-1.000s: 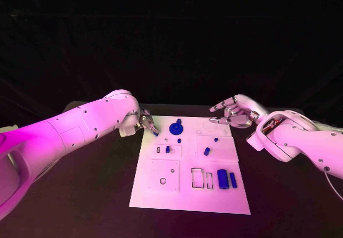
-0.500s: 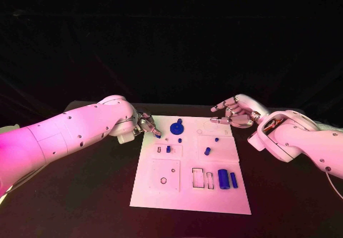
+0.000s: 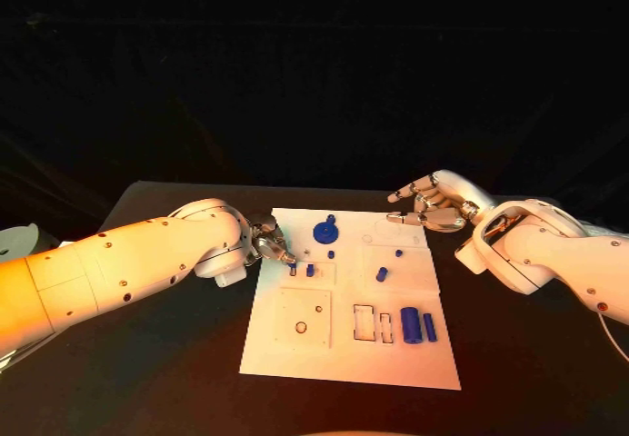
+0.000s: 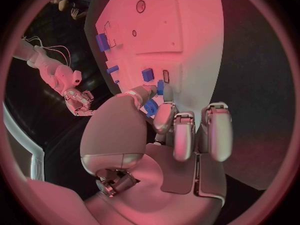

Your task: Assemble the parts on the task board

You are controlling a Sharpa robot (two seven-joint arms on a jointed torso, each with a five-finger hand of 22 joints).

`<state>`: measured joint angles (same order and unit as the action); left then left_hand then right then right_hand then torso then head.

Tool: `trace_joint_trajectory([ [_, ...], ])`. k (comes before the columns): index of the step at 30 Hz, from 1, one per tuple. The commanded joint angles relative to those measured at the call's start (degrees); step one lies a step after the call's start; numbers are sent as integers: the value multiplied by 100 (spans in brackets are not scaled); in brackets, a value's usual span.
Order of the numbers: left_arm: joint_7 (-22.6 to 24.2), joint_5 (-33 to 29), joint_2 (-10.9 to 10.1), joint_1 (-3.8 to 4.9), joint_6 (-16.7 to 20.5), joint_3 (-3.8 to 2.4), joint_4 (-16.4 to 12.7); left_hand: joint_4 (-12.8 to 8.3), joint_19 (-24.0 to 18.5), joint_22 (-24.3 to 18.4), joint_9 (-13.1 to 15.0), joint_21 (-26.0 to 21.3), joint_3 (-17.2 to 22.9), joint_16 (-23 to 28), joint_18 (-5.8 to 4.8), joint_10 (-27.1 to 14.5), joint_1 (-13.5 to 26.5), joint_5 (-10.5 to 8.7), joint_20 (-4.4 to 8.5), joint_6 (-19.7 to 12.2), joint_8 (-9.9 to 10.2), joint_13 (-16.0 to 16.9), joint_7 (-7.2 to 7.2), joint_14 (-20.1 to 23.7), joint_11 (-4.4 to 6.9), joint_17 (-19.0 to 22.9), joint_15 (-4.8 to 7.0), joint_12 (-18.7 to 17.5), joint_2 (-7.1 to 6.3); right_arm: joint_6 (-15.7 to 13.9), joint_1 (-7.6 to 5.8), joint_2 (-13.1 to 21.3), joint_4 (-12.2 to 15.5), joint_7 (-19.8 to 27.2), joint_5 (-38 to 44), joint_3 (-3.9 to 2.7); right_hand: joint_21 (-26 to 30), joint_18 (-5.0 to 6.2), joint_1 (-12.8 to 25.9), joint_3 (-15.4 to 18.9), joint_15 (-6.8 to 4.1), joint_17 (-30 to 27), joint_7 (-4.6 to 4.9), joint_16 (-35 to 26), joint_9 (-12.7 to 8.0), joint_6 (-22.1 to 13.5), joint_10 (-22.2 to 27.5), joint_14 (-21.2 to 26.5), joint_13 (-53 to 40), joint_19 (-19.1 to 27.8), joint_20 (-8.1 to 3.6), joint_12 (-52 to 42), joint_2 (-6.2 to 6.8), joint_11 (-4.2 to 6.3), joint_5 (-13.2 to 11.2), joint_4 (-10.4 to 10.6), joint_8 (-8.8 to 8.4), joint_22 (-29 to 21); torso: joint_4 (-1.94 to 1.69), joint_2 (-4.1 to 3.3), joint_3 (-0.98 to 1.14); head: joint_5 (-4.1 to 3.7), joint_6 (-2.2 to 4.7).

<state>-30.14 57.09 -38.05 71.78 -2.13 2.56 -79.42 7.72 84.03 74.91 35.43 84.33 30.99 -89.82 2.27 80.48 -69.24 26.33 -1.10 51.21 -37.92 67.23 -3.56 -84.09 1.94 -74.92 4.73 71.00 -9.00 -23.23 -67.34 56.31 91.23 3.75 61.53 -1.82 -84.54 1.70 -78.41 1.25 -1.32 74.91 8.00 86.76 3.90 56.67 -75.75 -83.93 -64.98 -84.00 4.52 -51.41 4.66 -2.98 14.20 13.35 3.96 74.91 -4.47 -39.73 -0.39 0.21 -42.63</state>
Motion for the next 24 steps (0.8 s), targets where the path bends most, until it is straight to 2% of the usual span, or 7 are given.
trace_joint_trajectory([
  [1, -199, 275, -16, -17, 158, -2, -68, -716, 360, 898, 8, 22, 742, -18, -57, 4, 34, 37, 16, 155, -22, -1, 127, -591, 11, -1508, 44, -22, 35, 68, 8, -2, 0, 12, 35, 0, 37, 67, 7, 27, -8, 970, -10, -24, 6, 22, 35, -479, 8, -93, 8, 22, -36, 15, 20, -1, 0, 473, 9, -7, 2, 7, -16],
  [12, -351, 315, -31, -62, -124, -2, -146, -718, 360, 899, 8, 22, 747, -18, -57, -1, 40, 41, 16, 159, -24, -22, 128, -591, 12, -1508, 45, -40, 35, 70, 19, -6, -3, 18, 30, 1, 37, 67, 7, 27, -8, 970, -10, -24, 6, 22, 35, -479, 8, -93, 8, 22, -36, 15, 20, -1, 0, 473, 12, -7, 9, 8, -56],
  [24, -413, 318, 24, -72, -331, -1, -112, -722, 356, 887, 9, 11, 750, -18, -53, -3, 44, 44, 17, 160, -26, -32, 130, -591, 14, -1508, 46, -48, 33, 70, 21, -3, 4, 20, 21, 1, 37, 67, 7, 27, -8, 970, -10, -24, 6, 22, 35, -479, 8, -93, 8, 22, -36, 15, 20, -1, 0, 473, 12, -3, 14, 12, -62],
])
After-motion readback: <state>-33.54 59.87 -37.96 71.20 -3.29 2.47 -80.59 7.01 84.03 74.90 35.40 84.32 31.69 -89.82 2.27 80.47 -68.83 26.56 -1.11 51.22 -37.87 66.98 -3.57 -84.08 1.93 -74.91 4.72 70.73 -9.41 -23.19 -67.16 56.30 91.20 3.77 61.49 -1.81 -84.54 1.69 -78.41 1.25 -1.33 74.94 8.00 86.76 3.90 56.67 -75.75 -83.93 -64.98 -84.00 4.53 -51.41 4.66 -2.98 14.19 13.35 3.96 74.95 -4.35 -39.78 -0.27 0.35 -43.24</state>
